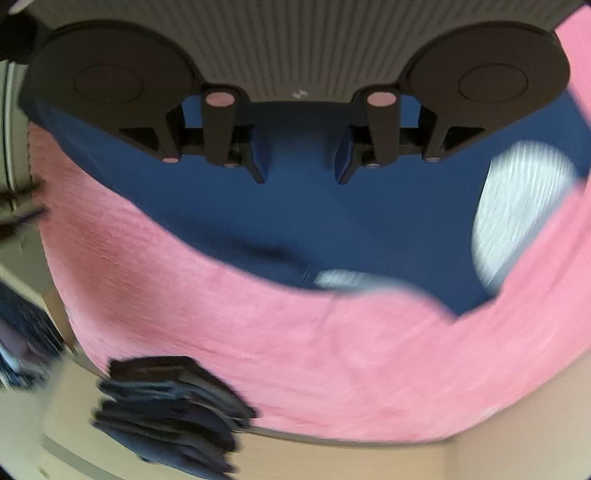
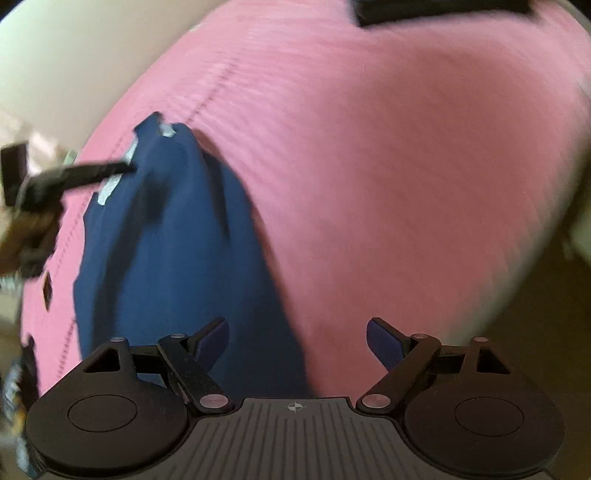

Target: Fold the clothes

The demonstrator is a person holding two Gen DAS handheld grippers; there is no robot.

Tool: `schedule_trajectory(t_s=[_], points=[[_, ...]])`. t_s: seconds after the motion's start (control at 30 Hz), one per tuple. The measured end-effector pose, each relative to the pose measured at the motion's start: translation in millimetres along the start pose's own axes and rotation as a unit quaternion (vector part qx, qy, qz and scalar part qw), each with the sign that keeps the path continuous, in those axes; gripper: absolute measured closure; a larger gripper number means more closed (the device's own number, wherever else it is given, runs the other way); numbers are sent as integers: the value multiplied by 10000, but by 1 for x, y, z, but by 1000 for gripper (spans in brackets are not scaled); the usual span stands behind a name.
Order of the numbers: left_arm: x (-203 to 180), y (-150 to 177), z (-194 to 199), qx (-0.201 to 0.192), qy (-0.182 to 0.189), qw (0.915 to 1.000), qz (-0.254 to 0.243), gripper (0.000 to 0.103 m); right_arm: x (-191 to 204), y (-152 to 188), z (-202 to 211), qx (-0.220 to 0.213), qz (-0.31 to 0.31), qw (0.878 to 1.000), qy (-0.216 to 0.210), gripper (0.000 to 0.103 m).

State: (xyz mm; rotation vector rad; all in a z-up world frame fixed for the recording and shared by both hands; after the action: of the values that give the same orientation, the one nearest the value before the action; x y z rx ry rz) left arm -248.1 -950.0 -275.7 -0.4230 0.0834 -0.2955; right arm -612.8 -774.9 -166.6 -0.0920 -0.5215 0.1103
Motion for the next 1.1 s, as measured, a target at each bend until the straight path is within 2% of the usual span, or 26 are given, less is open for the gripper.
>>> schedule_trajectory(t_s=[0.07, 0.13, 0.27, 0.33, 0.4, 0.47, 0.53, 0.73, 0.97, 1.03, 1.1], points=[[-11, -25, -11, -14, 143, 9988, -462, 68, -5, 31, 1, 132, -374, 9990, -206, 23], [-14, -42, -23, 41, 101, 9980, -617, 68, -10, 57, -4, 314, -644, 9964, -462, 28], [-23, -55, -29, 121, 24, 9975, -699, 67, -5, 71, -24, 509, -729, 9904, -1057, 31], [-25, -55, -33, 174, 21, 9974, -701, 67, -4, 70, -35, 462, -854, 9857, -1378, 37], [-25, -50, -33, 257, 3, 9970, -728, 66, -5, 65, -42, 301, -1113, 9781, -1736, 63], [-26, -45, -38, 356, -40, 9965, -760, 66, -7, 60, -38, -29, -1291, 9703, -2044, 71], [-27, -41, -42, 443, -77, 9959, -786, 66, -6, 51, -35, -280, -1346, 9654, -2215, 72], [-24, -36, -37, 496, -23, 9947, -903, 66, -15, 53, -40, -331, -1540, 9729, -1694, 71], [-17, -61, -54, 625, 256, 9918, -1089, 59, -28, 63, -46, -293, -1857, 9700, -1541, 69], [-15, -68, -60, 664, 340, 9907, -1142, 59, -30, 63, -45, -345, -1912, 9676, -1615, 63], [-13, -75, -65, 702, 424, 9894, -1195, 57, -27, 61, -46, -421, -1894, 9659, -1713, 49]])
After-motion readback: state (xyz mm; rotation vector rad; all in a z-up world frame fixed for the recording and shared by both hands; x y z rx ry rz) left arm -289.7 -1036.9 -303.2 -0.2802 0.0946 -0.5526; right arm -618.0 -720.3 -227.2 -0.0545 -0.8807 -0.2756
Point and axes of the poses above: each gripper's, at about its wrist camera, not at the fingertips, and z roughly against the way its jaws point, x to its left, y to its underside, the point moved 5 cm from there along -z, roughly the way its jaws point, and after that the axes turned 10 degrees about x, right-handed, at the moved point
